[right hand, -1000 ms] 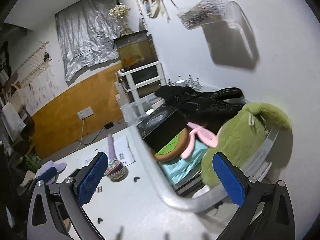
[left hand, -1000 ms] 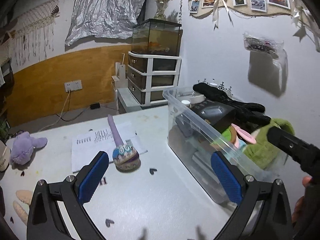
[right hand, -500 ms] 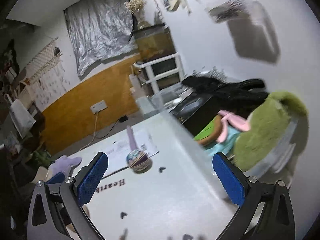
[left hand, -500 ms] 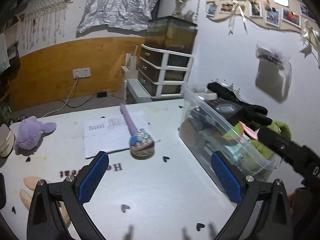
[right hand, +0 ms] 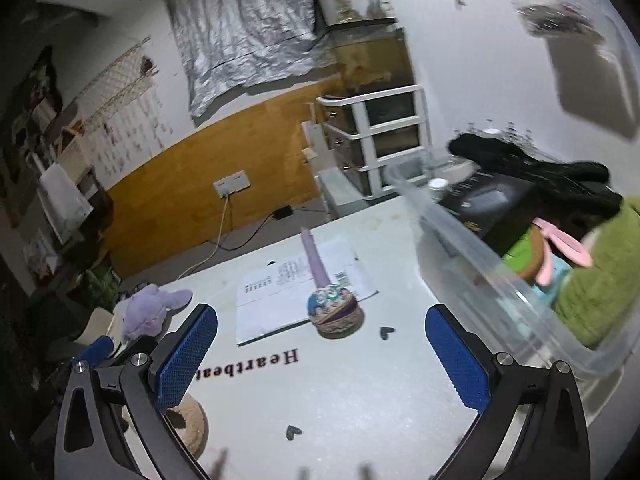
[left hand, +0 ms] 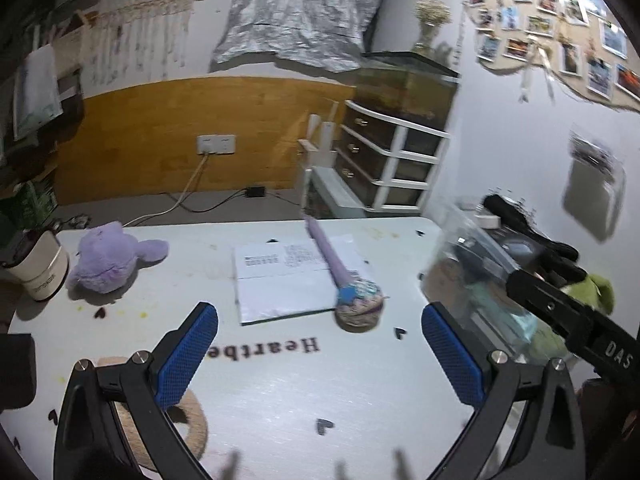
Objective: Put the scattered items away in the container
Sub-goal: 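Withdraw both tools from the box back over the table, then move the right tool to the patterned ball toy and grasp it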
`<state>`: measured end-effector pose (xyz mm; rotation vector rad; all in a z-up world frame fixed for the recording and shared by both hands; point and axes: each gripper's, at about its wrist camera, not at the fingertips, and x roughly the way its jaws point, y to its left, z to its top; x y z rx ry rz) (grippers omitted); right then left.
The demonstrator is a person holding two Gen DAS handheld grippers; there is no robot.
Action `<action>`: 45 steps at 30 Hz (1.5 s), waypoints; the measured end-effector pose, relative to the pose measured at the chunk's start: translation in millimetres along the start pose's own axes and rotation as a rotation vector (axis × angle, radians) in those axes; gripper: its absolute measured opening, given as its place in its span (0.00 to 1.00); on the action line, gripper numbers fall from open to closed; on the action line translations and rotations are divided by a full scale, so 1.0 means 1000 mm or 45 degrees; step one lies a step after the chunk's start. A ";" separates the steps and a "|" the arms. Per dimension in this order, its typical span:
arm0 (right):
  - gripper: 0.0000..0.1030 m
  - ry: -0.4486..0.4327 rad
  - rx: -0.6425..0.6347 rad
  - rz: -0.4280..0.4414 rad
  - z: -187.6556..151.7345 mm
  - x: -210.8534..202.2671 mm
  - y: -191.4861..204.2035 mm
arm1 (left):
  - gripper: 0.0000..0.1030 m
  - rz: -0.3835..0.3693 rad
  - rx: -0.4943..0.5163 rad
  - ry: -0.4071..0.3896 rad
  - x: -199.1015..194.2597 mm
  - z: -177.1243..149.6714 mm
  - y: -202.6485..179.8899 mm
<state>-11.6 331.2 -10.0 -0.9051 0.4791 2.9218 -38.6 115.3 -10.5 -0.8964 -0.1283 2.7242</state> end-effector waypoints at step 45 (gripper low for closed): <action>0.71 0.645 -0.778 0.073 -0.107 0.187 0.013 | 0.98 0.208 -0.130 0.169 0.052 -0.007 0.052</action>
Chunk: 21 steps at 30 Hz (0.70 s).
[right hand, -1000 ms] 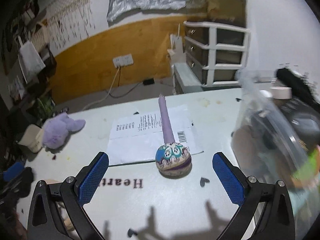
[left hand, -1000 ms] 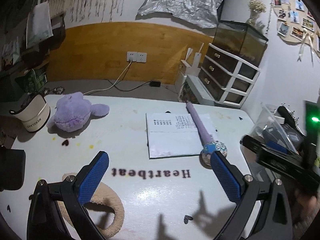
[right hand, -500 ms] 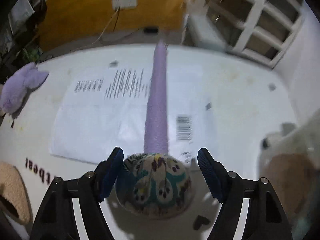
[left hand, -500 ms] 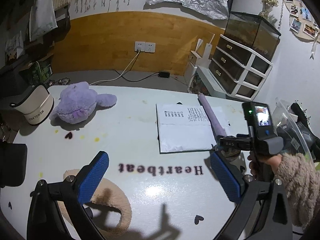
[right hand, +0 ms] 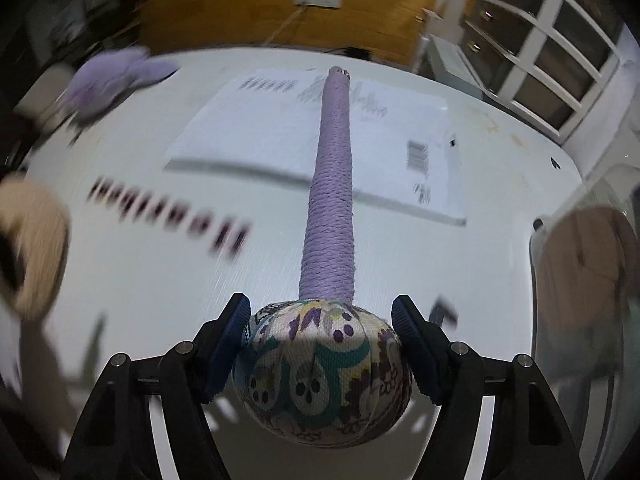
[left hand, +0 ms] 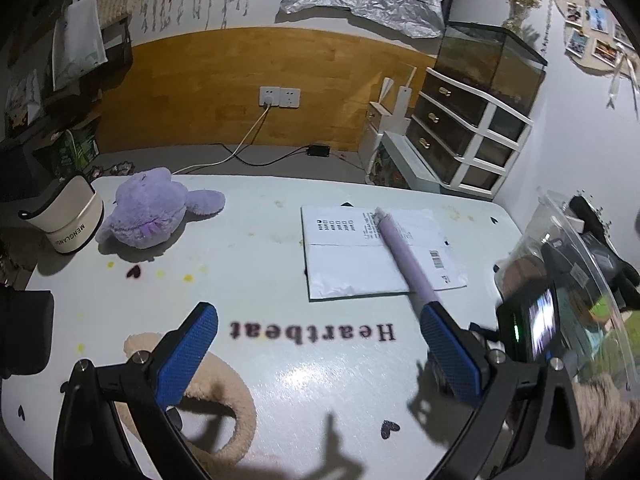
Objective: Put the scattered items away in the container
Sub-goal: 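Move the right tool to the patterned ball toy and grasp it, then lift the ball toy with the right tool while the left tool grasps its purple stick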
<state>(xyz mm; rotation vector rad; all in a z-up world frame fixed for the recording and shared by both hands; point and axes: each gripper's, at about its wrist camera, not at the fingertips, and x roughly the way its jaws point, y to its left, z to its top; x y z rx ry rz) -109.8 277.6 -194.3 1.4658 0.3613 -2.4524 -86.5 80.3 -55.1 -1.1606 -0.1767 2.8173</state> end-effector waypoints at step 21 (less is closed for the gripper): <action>0.71 0.025 -1.093 0.079 -0.147 -0.069 0.043 | 0.83 -0.242 0.794 0.018 0.012 -0.108 -0.079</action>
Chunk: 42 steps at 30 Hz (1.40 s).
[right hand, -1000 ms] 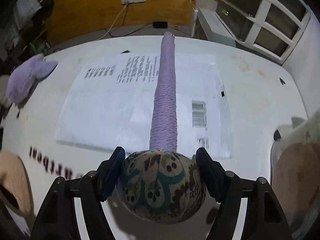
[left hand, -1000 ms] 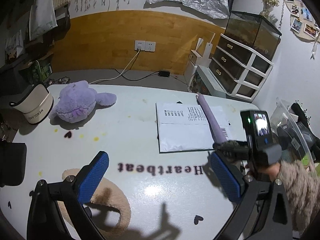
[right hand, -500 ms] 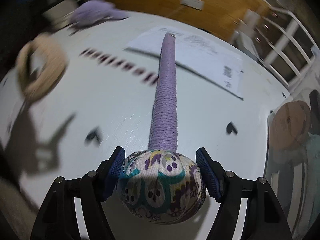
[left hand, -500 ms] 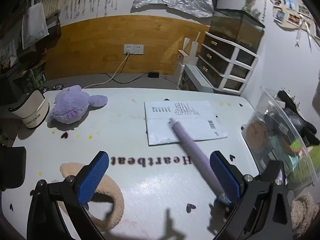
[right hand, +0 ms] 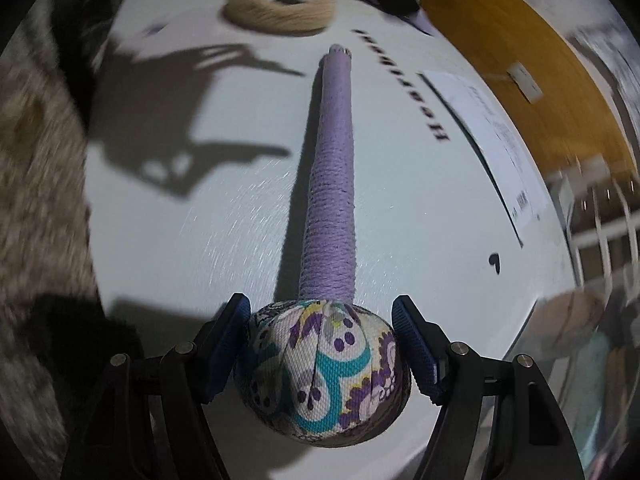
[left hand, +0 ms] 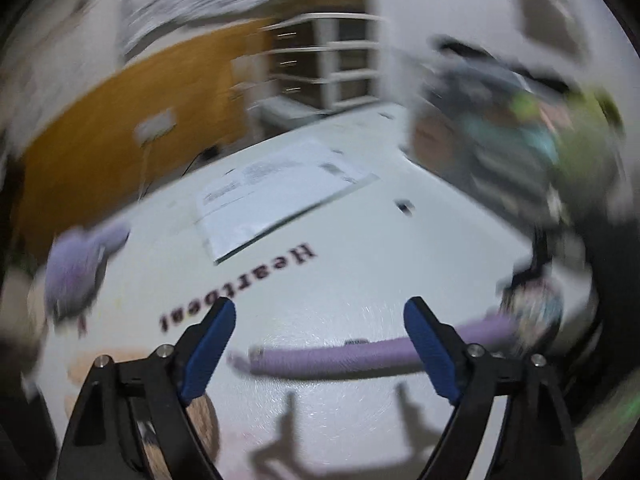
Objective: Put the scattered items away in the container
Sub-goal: 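Lift the ball toy with the right tool while the left tool grasps its purple stick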
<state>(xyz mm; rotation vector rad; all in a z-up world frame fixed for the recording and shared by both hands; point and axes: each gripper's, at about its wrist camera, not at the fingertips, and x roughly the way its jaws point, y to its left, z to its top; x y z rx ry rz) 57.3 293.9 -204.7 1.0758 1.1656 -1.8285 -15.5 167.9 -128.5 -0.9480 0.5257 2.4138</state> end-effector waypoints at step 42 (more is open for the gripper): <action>0.71 -0.550 2.836 0.549 -0.118 -0.007 -0.020 | 0.28 -0.436 0.847 0.156 0.058 -0.047 -0.063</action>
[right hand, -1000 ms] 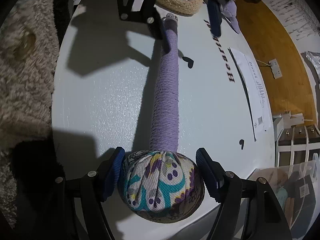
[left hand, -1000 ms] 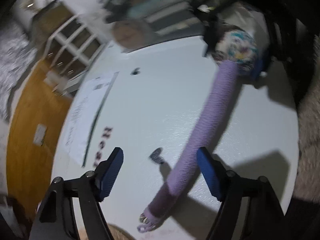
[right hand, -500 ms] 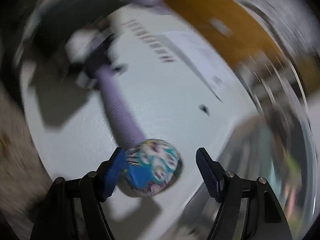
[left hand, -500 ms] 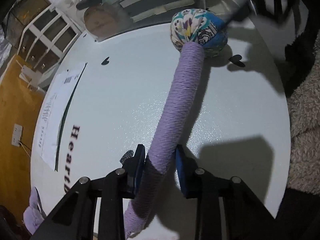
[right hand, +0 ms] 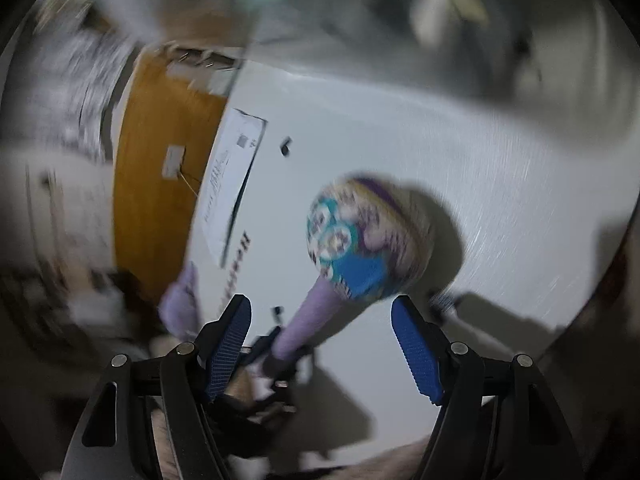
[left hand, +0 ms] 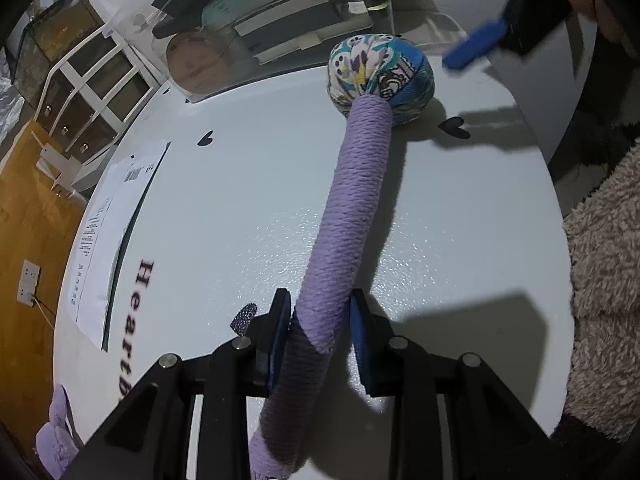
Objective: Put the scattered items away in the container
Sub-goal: 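Lift the ball toy with the right tool while the left tool grasps its purple stick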
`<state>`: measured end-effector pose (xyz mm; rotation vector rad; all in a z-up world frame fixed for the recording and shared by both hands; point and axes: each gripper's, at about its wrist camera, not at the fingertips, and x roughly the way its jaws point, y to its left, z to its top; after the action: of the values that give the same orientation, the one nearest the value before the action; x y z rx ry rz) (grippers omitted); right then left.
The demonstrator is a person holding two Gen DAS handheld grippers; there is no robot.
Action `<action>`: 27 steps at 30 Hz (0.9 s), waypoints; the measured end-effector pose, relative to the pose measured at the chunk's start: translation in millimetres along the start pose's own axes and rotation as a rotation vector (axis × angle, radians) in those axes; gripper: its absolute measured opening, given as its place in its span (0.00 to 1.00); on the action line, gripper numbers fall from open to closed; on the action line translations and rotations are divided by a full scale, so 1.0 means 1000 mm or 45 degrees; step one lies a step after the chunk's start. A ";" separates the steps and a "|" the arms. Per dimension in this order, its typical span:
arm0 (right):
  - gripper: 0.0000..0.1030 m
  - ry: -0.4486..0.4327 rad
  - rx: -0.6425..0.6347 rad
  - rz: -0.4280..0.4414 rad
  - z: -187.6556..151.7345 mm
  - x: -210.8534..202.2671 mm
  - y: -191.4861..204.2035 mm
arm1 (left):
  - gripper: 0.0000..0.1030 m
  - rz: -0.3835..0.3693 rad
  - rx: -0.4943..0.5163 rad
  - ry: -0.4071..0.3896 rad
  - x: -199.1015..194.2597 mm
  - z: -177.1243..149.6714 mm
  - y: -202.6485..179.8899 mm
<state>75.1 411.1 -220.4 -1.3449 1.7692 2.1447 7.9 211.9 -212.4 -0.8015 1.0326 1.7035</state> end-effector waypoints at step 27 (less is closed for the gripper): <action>0.28 -0.018 0.034 -0.023 0.026 0.054 0.004 | 0.40 -0.099 0.098 0.097 0.016 0.036 -0.009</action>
<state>24.3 406.1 -252.2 -1.3310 1.7678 2.1081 9.5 252.6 -213.8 -0.8509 1.0983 1.5687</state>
